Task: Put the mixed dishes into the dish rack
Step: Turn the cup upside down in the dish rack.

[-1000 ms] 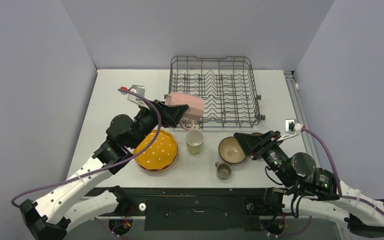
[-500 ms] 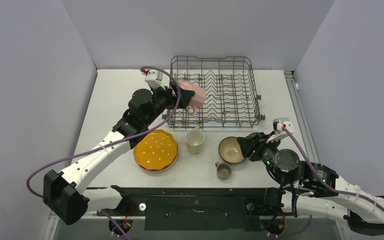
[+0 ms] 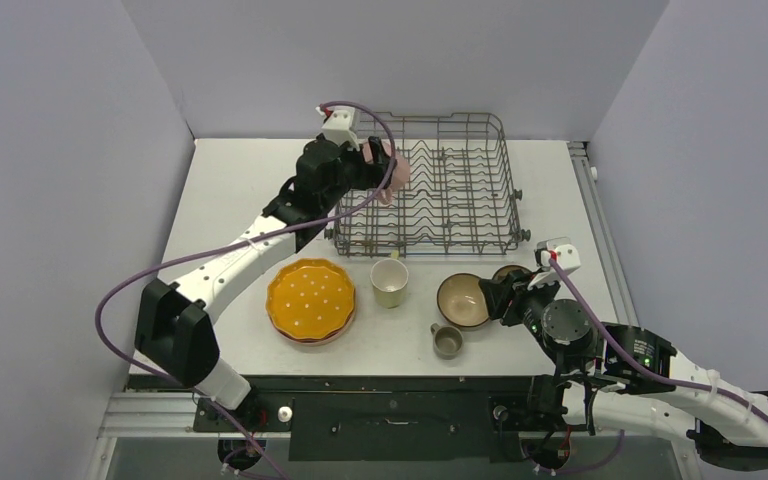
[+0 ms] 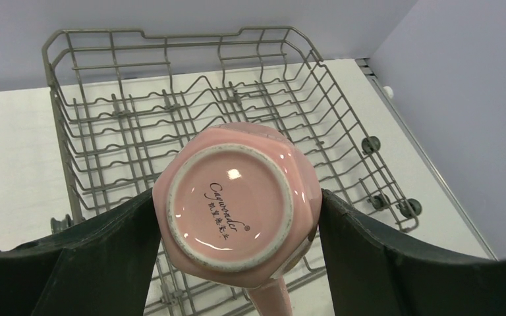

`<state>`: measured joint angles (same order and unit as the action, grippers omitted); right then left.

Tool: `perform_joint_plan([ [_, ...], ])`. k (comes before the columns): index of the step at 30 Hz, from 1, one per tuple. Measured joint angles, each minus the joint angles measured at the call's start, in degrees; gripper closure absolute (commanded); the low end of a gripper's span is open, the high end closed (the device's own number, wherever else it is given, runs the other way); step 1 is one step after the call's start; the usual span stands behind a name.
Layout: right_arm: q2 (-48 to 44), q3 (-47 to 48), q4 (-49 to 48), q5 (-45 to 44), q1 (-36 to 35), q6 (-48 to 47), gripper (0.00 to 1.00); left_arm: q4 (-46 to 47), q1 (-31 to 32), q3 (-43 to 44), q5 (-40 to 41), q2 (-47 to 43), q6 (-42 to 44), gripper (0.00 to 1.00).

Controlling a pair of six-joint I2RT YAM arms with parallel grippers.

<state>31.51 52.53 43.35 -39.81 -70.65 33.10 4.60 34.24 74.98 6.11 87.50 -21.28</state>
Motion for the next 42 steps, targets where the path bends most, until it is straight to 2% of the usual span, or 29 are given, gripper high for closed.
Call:
perform_joint_plan([
  [16, 0.28, -3.10, -2.64, 3.67, 0.00, -2.71, 0.64, -7.28, -2.97, 20.33, 4.50, 21.84, 8.92, 1.00],
  [42, 2.08, -10.88, -9.64, 5.90, 0.11, -0.11, 0.64, -18.34, -7.21, 47.39, 9.62, 47.91, 15.61, 1.00],
])
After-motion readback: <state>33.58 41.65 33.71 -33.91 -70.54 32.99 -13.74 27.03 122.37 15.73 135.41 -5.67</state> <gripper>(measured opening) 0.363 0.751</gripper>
